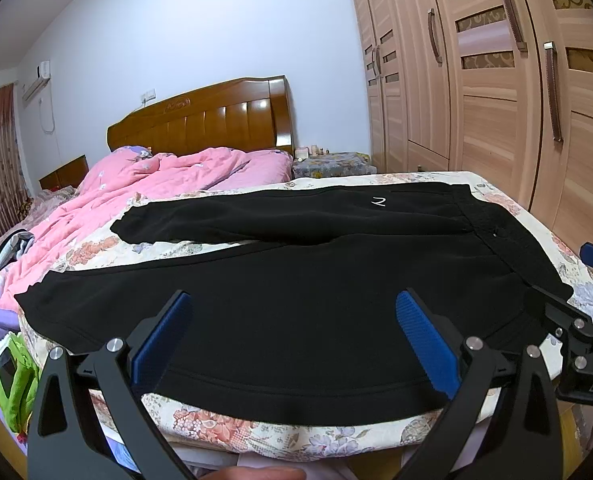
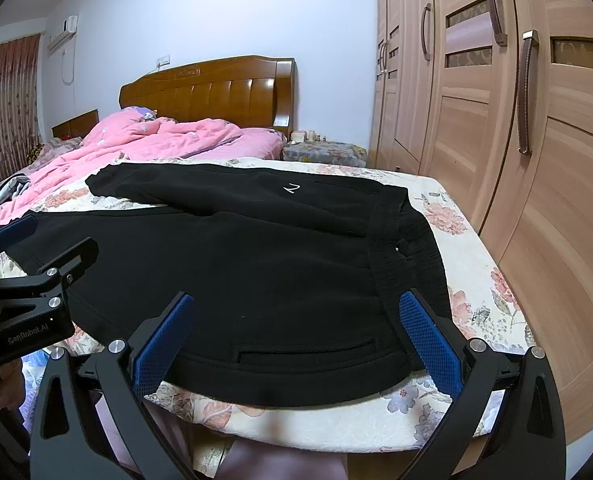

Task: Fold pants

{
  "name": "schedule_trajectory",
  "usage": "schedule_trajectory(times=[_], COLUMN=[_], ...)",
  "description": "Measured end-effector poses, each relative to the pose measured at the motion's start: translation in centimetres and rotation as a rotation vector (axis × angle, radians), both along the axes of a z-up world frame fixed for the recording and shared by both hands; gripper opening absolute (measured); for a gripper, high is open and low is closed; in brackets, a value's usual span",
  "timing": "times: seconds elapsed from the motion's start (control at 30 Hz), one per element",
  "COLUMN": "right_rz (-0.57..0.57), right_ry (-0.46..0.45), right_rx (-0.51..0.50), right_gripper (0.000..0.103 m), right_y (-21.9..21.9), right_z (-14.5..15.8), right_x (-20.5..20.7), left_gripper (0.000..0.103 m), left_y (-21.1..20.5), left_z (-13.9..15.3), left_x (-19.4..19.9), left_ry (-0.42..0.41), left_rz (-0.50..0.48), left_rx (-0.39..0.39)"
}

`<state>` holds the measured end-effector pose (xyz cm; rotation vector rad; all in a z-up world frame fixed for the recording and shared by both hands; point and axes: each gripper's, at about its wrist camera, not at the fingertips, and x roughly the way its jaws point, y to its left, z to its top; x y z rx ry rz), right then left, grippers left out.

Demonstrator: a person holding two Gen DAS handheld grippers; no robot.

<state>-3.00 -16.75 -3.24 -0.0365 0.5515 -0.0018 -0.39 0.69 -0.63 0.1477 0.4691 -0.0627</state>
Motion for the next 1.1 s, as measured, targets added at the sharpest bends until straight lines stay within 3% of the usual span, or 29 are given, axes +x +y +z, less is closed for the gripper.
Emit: schedule_trajectory(times=[1.1], right_rz=[0.006], right_ry=[0.009], right_rx=[0.014], right_gripper=[0.099], right_y=[0.01], right_z=[-0.34], right_x=[-0.03], left_gripper=[0.102], left_y=[0.26], left_z=[0.06], left_x=[0.28], left_ry=[0.009], left_rz=[0.001], left_rx=[-0.002])
